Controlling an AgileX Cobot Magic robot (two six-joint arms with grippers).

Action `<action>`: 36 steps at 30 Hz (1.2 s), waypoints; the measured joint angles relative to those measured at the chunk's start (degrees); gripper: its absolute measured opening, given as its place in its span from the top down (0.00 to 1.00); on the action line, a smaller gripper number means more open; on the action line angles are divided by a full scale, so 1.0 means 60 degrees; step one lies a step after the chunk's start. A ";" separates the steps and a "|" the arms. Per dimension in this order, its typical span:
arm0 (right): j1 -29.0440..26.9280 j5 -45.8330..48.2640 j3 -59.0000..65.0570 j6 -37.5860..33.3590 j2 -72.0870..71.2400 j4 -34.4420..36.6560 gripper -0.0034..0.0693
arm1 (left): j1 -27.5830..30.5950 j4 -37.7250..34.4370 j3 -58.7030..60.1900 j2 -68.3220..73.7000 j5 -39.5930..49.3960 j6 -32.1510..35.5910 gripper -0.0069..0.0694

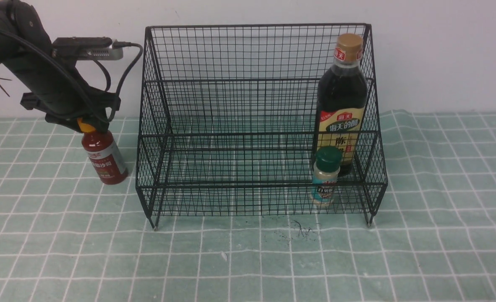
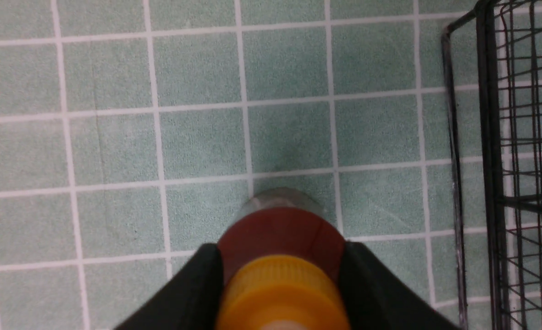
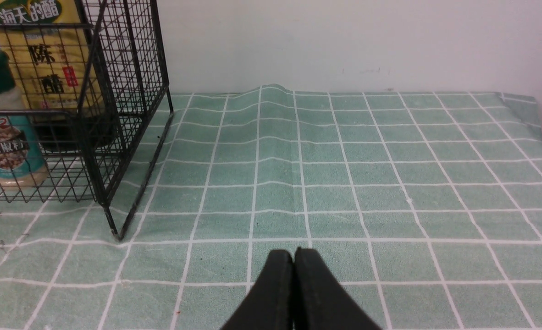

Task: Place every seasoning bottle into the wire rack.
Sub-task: Use the left arm to grab the condiment bottle closest to it, then use the left arm to put the condiment bottle back on the shelf

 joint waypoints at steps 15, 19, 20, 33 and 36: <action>0.0000 0.0000 0.0000 0.0000 0.0000 0.0000 0.97 | -0.0112 0.0994 -0.2036 -0.2972 0.2754 -0.0101 0.53; 0.0000 0.0000 0.0000 0.0000 0.0000 0.0000 0.97 | -0.0729 0.0666 -0.2048 -0.3696 0.2985 -0.0238 0.53; 0.0000 0.0000 0.0000 0.0000 0.0000 0.0000 0.97 | -0.0778 0.0649 -0.2048 -0.3742 0.3001 -0.0266 0.53; 0.0000 0.0000 0.0000 0.0000 0.0000 0.0027 0.97 | -0.3859 0.0807 -0.0821 -0.3227 0.3054 -0.0999 0.53; 0.0000 0.0011 0.0000 0.0000 0.0000 0.0027 0.97 | -0.3958 0.0866 -0.0440 -0.2921 0.3054 -0.1098 0.53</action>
